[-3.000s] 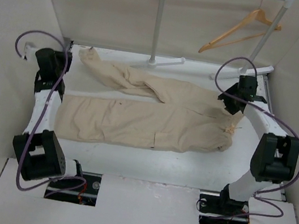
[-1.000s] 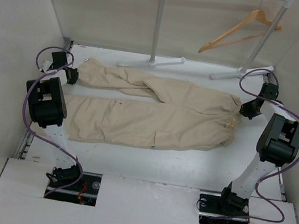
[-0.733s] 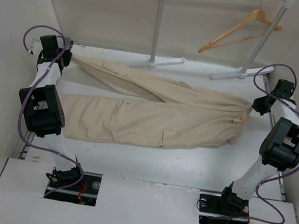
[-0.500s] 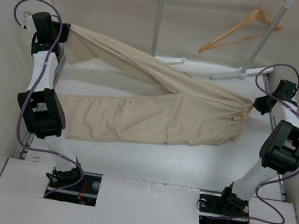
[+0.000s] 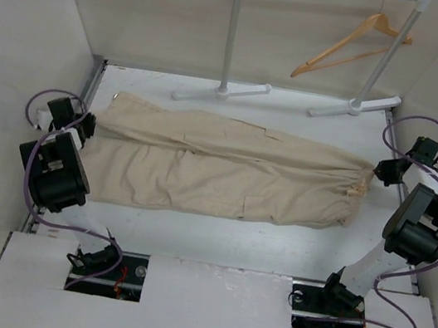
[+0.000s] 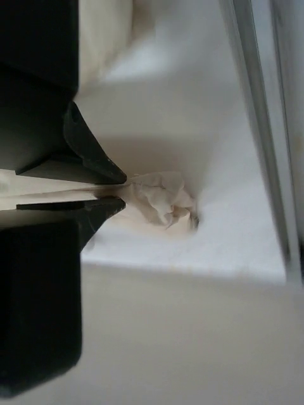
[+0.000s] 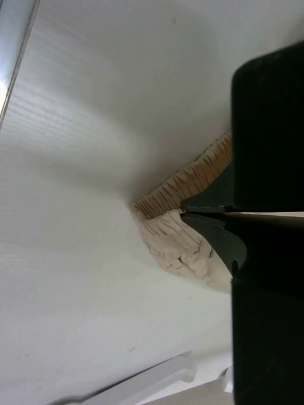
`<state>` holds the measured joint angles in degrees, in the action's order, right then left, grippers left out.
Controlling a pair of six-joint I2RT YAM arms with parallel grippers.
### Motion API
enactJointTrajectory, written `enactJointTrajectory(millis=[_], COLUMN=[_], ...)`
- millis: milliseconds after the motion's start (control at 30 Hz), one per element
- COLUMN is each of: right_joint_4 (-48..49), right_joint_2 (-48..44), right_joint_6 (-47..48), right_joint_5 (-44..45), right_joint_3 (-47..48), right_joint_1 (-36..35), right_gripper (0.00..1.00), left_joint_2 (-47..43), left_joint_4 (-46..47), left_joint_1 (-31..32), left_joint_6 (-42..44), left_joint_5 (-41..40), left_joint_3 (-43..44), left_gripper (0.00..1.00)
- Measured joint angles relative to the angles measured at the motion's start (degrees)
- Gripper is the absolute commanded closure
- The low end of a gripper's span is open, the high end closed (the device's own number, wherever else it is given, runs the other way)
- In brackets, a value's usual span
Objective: Place the trousers on the hanger
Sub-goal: Flatten out the trousers at the center of the board.
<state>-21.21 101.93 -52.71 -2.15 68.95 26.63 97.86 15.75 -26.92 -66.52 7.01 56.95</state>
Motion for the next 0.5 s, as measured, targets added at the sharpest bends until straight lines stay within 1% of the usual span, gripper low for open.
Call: enactJointTrajectory(millis=[67, 100, 133, 167, 233, 267, 300, 433, 500], right_joint_4=[-0.28, -0.33, -0.33, -0.37, -0.55, -0.85, -1.16, -2.32, -2.84], right_joint_2=[0.57, 0.66, 0.66, 0.66, 0.66, 0.66, 0.66, 0.24, -1.33], right_joint_6=[0.02, 0.02, 0.0, 0.0, 0.02, 0.26, 0.46, 2.43, 3.78], right_joint_5=[-0.02, 0.0, 0.04, 0.11, 0.52, 0.76, 0.92, 2.43, 3.8], right_joint_3=[1.33, 1.79, 2.05, 2.32, 2.51, 2.64, 2.84, 4.13, 4.07], right_joint_1=[-0.26, -0.35, -0.37, -0.35, -0.35, -0.35, -0.37, -1.79, -3.87], right_gripper=[0.9, 0.86, 0.81, 0.73, 0.53, 0.46, 0.41, 0.28, 0.25], left_joint_2=[3.06, 3.85, 4.04, 3.93, 2.6, 1.51, 0.39, -3.76, -5.25], left_joint_4=[-0.15, -0.55, -1.09, -1.25, -0.98, -1.05, -1.33, -2.97, -3.78], left_joint_1=[-1.64, -2.25, -2.73, -3.19, -3.72, -3.76, -3.78, -1.57, 1.14], left_joint_6=[-0.17, -0.28, -0.44, -0.52, -0.7, -0.72, -0.68, 0.92, 3.08], left_joint_5=[0.0, 0.07, 0.13, 0.37, 0.61, 0.55, 0.55, -1.16, -3.26], left_joint_3=[-3.91, -5.33, -6.16, -6.69, -6.69, -6.62, -6.34, -1.64, 1.07], left_gripper=[0.69, 0.63, 0.58, 0.56, 0.52, 0.51, 0.51, 0.51, 0.51])
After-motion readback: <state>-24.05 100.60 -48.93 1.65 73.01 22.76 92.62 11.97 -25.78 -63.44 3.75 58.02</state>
